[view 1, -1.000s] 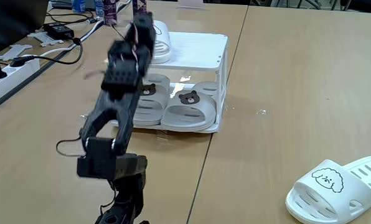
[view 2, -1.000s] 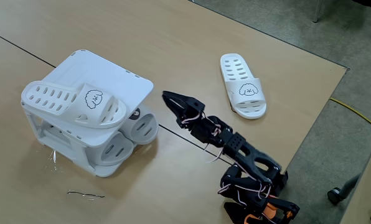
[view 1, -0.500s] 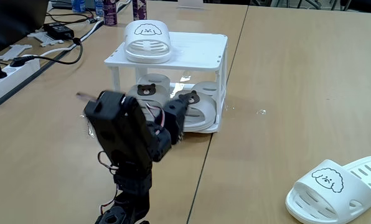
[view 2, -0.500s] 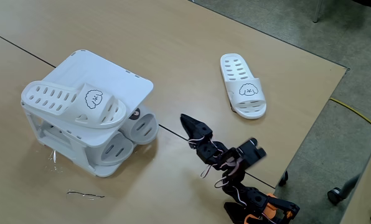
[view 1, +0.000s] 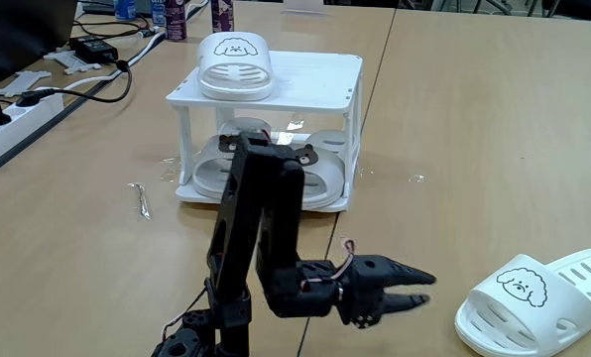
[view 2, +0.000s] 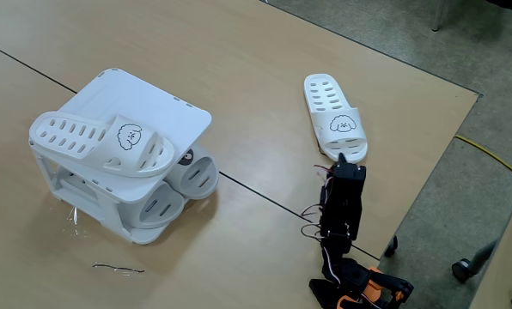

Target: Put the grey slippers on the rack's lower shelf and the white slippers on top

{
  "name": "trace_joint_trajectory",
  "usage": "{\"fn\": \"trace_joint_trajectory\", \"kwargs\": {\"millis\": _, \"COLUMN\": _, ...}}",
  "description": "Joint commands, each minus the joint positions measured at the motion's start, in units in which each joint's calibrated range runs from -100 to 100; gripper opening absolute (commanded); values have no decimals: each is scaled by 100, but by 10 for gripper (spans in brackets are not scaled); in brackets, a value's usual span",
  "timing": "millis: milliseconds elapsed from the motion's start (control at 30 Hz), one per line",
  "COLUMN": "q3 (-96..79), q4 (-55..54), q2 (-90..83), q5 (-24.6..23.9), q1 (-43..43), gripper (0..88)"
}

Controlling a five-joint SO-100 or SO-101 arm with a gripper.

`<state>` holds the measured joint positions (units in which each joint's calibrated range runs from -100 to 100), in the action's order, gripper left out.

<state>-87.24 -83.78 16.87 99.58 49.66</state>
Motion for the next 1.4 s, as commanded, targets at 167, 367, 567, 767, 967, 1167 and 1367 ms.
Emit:
{"fn": "trace_joint_trajectory", "kwargs": {"millis": 167, "q3": 2026, "q4": -52, "q2": 808, "q5": 42, "q1": 470, "gripper": 256}}
{"fn": "trace_joint_trajectory", "kwargs": {"millis": 367, "q3": 2874, "q4": 155, "q2": 1296, "q5": 42, "q1": 420, "gripper": 264}}
{"fn": "trace_joint_trajectory", "kwargs": {"millis": 567, "q3": 3911, "q4": 1190, "q2": 1456, "q5": 42, "q1": 404, "gripper": 264}}
{"fn": "trace_joint_trajectory", "kwargs": {"millis": 767, "q3": 5048, "q4": 1863, "q2": 1860, "q5": 42, "q1": 396, "gripper": 264}}
{"fn": "trace_joint_trajectory", "kwargs": {"millis": 967, "q3": 6491, "q4": 2355, "q2": 2558, "q5": 42, "q1": 132, "gripper": 264}}
{"fn": "trace_joint_trajectory", "kwargs": {"millis": 1167, "q3": 8007, "q4": 3158, "q2": 3072, "q5": 42, "q1": -81, "gripper": 263}}
{"fn": "trace_joint_trajectory", "kwargs": {"millis": 1367, "q3": 8449, "q4": 3762, "q2": 3189, "q5": 42, "q1": -81, "gripper": 0}}
